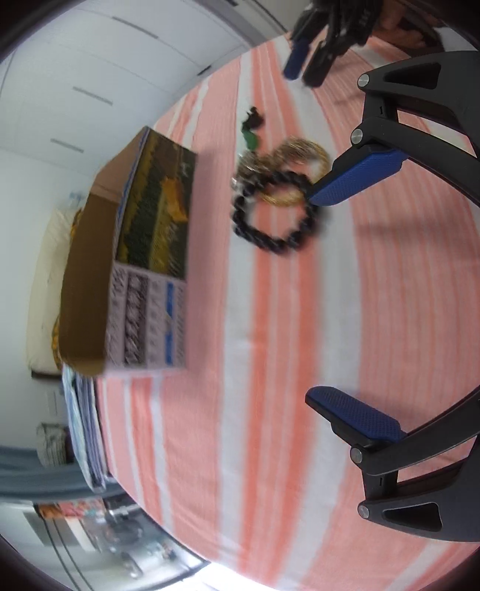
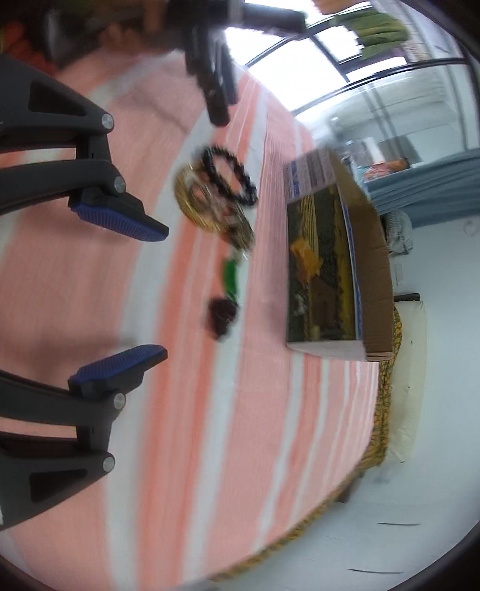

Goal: Organize jewelry
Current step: 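Grasp the black bead bracelet with left tool while right tool grasps the dark bead pendant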

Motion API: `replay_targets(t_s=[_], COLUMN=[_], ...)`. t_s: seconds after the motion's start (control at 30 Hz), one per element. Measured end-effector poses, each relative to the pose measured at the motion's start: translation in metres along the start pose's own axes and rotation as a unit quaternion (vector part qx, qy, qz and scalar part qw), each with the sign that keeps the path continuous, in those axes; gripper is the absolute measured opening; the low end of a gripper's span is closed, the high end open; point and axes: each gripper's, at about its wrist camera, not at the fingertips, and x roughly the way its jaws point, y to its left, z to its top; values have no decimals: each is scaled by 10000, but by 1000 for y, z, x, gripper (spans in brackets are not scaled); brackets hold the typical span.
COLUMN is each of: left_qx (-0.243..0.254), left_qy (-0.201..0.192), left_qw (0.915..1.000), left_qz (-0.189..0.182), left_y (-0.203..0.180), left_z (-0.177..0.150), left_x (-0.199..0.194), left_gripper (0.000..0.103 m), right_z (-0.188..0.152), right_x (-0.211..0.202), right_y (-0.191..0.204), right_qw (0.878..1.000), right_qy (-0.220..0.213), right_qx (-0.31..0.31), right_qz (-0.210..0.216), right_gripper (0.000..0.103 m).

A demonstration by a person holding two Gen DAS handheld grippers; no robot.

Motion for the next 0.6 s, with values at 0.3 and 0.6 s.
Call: replay_targets(t_s=[0.3,0.6], left_qx=[644,1257], left_qy=[294,49], left_qw=[9967,9920], left_qz=[385,73], left_y=[-22,-50], left_z=[27,13], left_x=[47,35], left_gripper=[87,10], right_z=[34,33], right_x=[53,48], right_y=[-3,7], right_qw=[9982,9970], right_qy=[257,207], right_qx=[-545,-742], right_qz=[15,98], right_gripper=[60,18])
